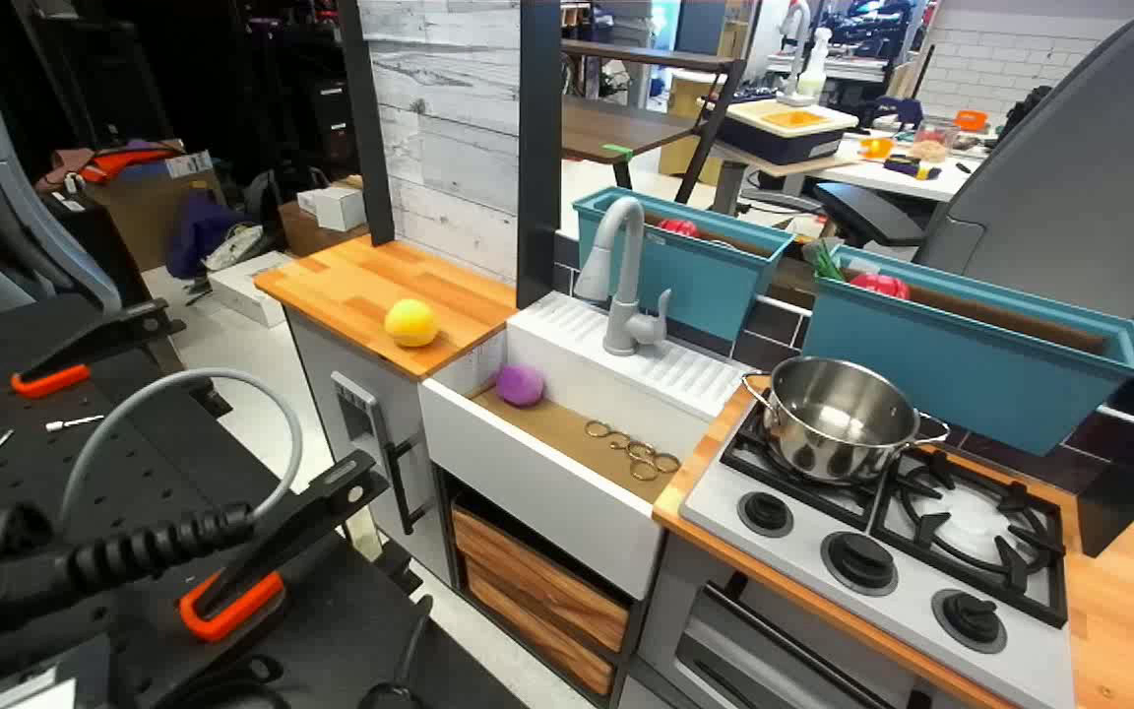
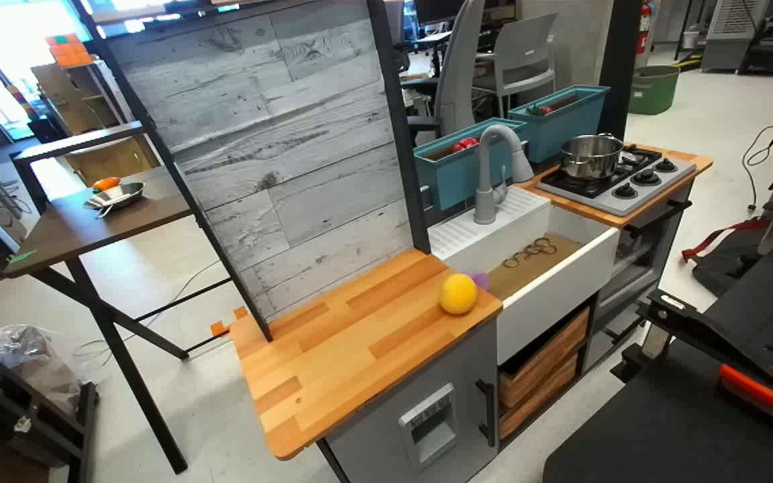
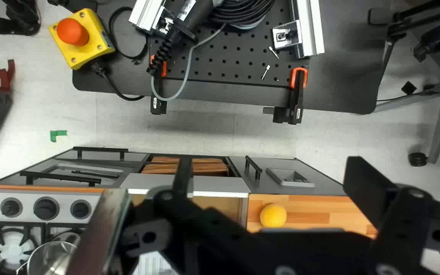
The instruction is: Move the yellow ball to the left
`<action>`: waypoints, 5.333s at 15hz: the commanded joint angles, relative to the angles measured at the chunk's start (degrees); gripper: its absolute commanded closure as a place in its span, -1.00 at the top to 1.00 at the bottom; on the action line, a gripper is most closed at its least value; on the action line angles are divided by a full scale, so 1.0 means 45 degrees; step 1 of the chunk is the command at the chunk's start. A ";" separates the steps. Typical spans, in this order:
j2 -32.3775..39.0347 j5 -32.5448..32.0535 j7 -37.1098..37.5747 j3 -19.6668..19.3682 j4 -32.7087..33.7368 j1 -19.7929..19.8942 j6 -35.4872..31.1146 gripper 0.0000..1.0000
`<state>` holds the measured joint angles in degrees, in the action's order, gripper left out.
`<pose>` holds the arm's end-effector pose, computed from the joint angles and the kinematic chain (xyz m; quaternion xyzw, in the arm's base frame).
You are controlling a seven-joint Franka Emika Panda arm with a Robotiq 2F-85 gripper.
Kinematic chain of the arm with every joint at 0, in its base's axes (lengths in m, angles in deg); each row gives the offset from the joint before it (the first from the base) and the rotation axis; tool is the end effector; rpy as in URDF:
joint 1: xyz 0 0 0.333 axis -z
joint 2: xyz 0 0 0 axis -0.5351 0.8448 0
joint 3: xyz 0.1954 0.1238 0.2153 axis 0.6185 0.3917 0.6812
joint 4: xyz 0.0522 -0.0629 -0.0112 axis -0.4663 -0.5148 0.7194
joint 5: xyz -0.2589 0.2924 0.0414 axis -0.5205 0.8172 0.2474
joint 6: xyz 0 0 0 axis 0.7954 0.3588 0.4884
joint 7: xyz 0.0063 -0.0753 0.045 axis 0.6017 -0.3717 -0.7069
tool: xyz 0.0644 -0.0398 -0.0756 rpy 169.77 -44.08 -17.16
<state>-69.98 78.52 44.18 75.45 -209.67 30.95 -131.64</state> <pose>0.4073 -0.0193 0.5037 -0.9917 -0.0679 0.1057 0.0269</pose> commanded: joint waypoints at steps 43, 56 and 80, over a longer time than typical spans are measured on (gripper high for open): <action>1.7174 -0.1814 1.1275 -0.0317 0.6334 -0.4812 -1.3212 1.00; 1.9619 -0.0614 1.1629 -0.0471 0.9299 -0.4819 -1.2204 0.16; 2.2334 0.3485 0.9864 0.2871 1.5023 -0.3075 -0.8366 -1.00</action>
<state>24.56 94.23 87.59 90.18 -150.65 19.86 -173.30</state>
